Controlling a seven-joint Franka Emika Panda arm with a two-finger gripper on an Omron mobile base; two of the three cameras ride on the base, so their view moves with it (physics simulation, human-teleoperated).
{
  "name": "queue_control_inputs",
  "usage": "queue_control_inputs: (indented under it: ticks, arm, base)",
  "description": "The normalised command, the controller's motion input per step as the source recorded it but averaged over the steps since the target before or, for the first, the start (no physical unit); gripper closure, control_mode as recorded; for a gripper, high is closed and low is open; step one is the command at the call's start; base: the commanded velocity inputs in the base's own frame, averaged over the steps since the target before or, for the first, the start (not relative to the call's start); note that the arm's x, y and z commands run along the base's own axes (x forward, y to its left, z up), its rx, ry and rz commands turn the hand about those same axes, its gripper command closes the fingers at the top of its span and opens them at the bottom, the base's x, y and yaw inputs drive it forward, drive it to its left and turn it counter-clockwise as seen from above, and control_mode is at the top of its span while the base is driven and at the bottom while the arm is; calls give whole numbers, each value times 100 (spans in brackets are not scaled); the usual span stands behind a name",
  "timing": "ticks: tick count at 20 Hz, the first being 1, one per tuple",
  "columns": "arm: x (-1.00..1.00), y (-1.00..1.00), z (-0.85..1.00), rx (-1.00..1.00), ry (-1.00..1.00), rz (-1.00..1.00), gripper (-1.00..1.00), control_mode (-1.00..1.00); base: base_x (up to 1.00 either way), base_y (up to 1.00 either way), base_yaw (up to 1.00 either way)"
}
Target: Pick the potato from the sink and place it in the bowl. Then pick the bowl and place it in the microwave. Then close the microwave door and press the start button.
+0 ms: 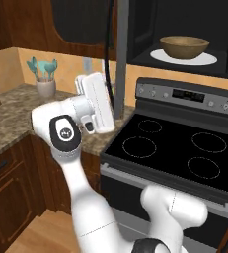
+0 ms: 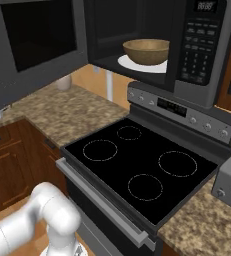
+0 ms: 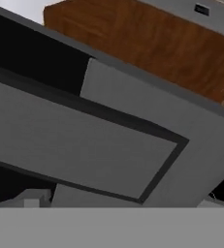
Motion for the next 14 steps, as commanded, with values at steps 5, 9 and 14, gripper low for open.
queue_control_inputs:
  ticks: [5,9,14]
  arm:
    - [-9,-100,78,32,-21,0,-100,-100]
    - [-1,-91,75,31,-19,0,-100,-100]
    - [0,-74,74,26,-8,0,-100,-100]
  base:
    - [0,0,0]
    - [0,0,0]
    - [0,0,0]
